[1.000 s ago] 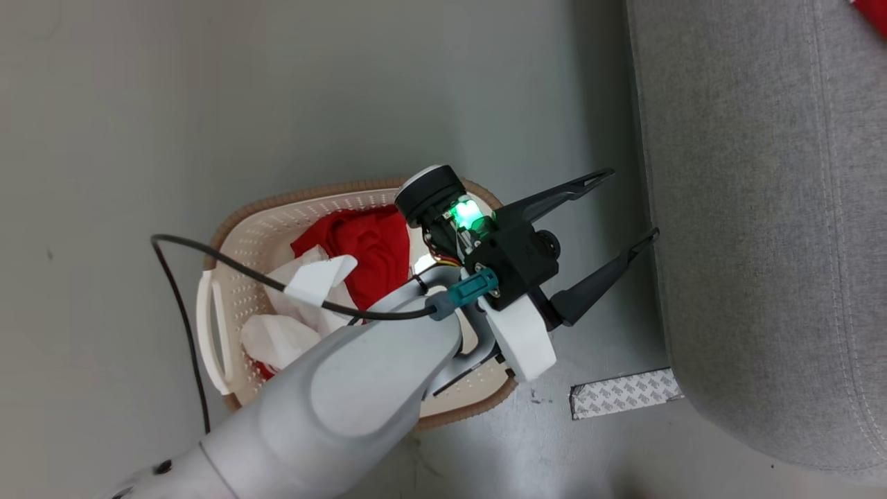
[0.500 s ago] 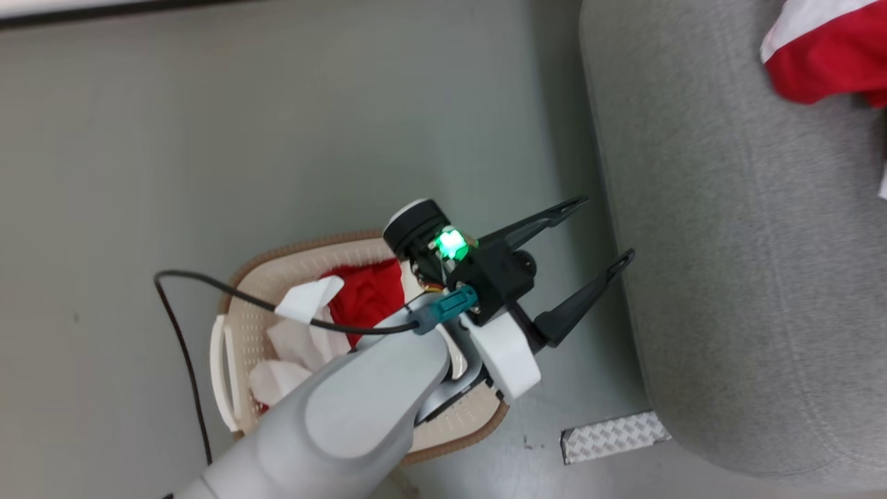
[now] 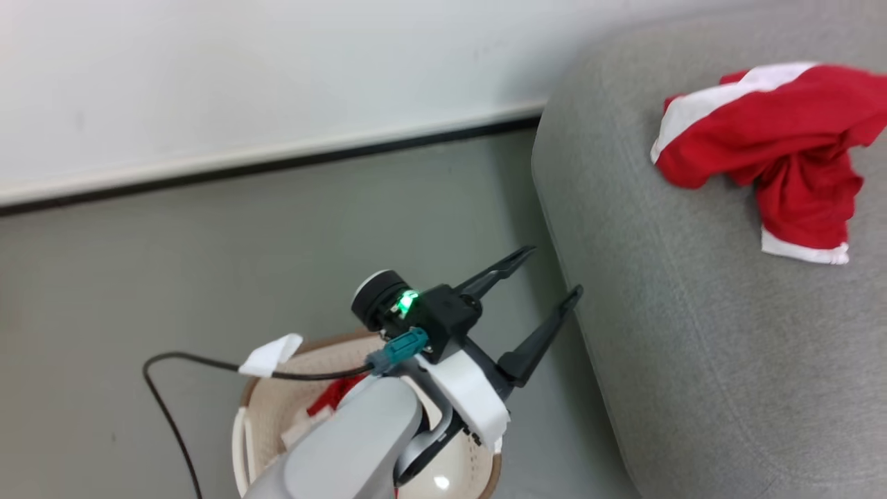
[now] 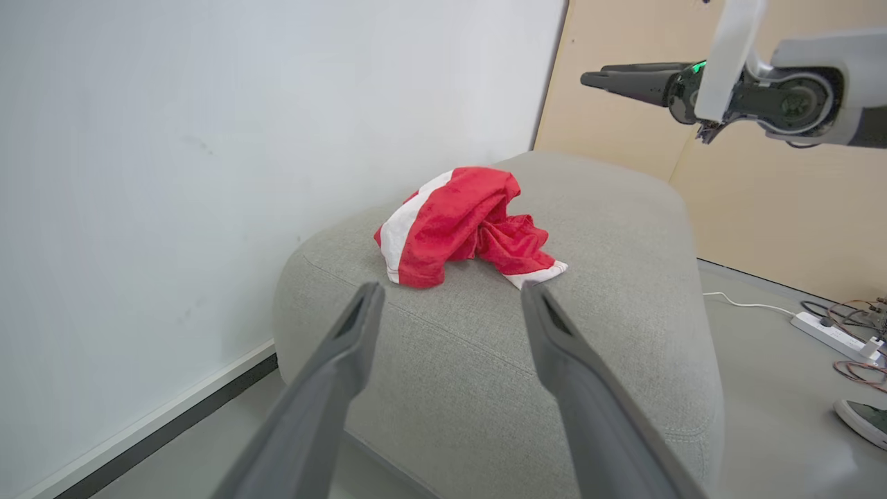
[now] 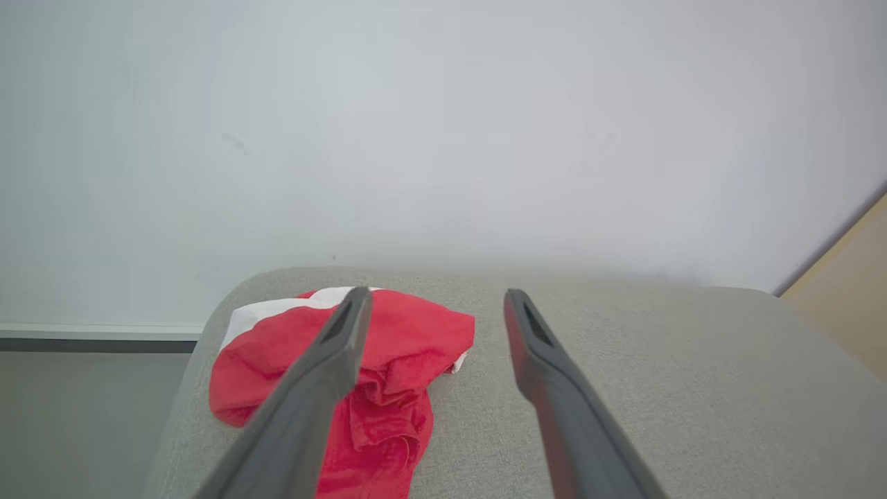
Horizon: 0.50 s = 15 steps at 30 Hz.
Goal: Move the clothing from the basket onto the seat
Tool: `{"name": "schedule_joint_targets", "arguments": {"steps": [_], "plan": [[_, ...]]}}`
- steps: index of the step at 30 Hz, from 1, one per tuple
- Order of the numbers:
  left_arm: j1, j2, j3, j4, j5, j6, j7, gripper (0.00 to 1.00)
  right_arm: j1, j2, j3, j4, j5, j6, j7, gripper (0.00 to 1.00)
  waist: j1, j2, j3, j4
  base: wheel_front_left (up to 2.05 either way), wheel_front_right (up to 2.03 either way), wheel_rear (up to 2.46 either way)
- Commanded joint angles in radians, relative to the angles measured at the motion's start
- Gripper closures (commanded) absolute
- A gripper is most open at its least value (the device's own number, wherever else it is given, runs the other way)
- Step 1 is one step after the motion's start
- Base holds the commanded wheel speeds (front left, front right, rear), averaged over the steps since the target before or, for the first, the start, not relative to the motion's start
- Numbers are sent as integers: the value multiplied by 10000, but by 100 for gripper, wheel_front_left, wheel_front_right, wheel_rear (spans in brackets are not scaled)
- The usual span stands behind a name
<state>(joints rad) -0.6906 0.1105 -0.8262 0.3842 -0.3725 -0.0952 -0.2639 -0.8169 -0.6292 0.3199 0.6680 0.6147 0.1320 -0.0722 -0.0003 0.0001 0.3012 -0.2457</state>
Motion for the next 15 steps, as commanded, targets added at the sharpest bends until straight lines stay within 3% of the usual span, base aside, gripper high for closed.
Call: {"name": "schedule_joint_targets", "arguments": {"steps": [1,15], "plan": [[238,32,140,-26,-47,60,-6,0,242,-59,-32,-86,-76,-25,-62,0,3,-1,-834,120,0,0,0],[2004,609,1968,-243,-119,751,-5,0,2247,1070,-572,-2529,-620,-25,-734,0,3,-1,-2615,1378,0,0,0]]}}
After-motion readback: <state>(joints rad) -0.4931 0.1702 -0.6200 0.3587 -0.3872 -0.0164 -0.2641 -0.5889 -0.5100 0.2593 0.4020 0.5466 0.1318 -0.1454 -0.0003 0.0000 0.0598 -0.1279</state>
